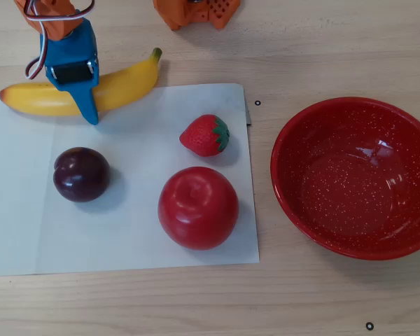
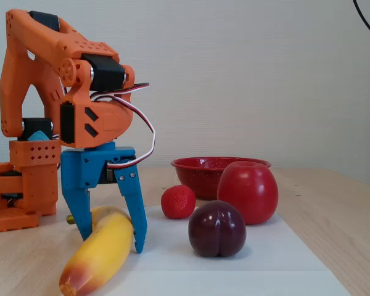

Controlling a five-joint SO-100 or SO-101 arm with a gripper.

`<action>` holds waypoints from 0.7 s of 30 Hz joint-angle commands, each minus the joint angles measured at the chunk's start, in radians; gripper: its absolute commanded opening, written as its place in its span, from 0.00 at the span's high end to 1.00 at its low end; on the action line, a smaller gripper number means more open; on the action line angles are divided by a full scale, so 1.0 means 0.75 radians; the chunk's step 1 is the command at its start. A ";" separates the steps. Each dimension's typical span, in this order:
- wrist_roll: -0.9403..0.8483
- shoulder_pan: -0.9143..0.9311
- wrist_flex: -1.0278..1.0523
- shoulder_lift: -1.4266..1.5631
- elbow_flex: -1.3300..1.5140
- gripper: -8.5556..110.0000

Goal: Grasp the banana and put it in the red bowl

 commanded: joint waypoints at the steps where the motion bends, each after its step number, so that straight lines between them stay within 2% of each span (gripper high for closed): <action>1: -0.022 0.025 0.043 0.029 -0.090 0.92; 8: -0.174 0.055 0.274 0.041 -0.274 0.92; 21: -0.479 0.194 0.957 0.043 -1.041 0.92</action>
